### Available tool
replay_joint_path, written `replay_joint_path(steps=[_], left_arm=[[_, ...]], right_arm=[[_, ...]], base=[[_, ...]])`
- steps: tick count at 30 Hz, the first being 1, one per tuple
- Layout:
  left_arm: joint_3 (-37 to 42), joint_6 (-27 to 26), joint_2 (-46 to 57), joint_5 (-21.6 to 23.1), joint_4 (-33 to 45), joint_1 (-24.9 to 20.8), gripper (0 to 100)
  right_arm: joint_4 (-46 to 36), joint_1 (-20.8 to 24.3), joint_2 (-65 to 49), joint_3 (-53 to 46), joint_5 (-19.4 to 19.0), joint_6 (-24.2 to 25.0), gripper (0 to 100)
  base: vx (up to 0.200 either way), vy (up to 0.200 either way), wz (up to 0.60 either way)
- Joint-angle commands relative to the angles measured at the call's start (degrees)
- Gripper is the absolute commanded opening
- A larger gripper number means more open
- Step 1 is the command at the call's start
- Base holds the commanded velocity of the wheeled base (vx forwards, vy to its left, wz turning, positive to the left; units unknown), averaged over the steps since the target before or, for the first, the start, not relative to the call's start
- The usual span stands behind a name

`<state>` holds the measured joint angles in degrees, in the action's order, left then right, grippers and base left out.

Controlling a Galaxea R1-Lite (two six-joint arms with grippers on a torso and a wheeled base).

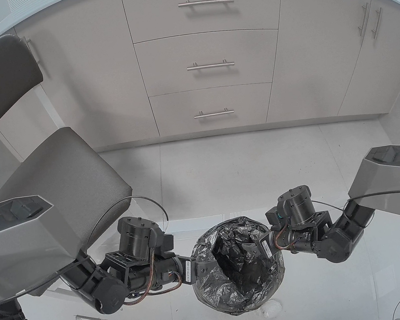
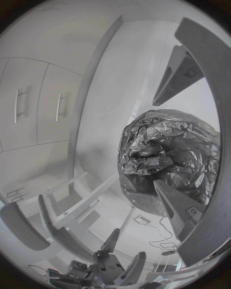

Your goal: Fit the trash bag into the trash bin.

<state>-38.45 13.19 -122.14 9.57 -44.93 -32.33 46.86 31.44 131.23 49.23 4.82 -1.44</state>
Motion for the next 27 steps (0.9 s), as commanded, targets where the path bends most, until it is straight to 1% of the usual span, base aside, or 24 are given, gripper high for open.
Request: replay_joint_path(steps=[1, 2, 4, 6, 10, 15, 18, 22, 27], left_arm=[[9.18, -0.01, 8.41, -0.25, -4.28, 0.25, 100], [9.71, -0.01, 8.58, -0.17, -4.72, 0.34, 100], [14.02, -0.27, 9.64, -0.25, -9.38, 0.25, 100], [15.95, -0.18, 9.29, -0.69, -12.55, 0.34, 100], [17.18, -0.53, 8.76, -1.31, -12.99, 0.95, 100], [17.27, -0.53, 8.58, -1.31, -13.25, 1.48, 100], [17.62, -0.71, 8.32, -1.31, -13.60, 1.48, 100], [17.62, -0.71, 8.06, -1.31, -13.69, 1.48, 100], [17.71, -0.80, 8.14, -1.31, -13.78, 1.48, 100]], right_arm=[[1.48, 0.64, -8.18, -5.28, 0.55, 1.09, 100], [1.57, 0.64, -8.27, -5.28, 0.55, 1.35, 100], [2.27, 0.64, -8.62, -5.02, 0.55, 4.51, 100], [3.41, 0.64, -8.71, -4.93, 0.63, 6.01, 100], [5.52, 0.29, -9.15, -5.54, 0.55, 6.54, 100], [5.87, -0.50, -8.71, -6.07, 0.02, 7.42, 100], [5.87, -2.26, -7.04, -4.84, -0.16, 7.42, 100], [5.87, -3.23, -5.72, -4.14, -0.24, 7.33, 100], [5.87, -3.23, -5.72, -4.14, -0.24, 7.33, 100]], base=[[0.000, 0.000, 0.00], [0.000, 0.000, 0.00], [0.000, 0.000, 0.00], [0.000, 0.000, 0.00], [0.000, 0.000, 0.00], [0.000, 0.000, 0.00], [-0.200, 0.000, 0.00], [-0.200, 0.000, 0.00], [-0.200, 0.000, 0.00]])
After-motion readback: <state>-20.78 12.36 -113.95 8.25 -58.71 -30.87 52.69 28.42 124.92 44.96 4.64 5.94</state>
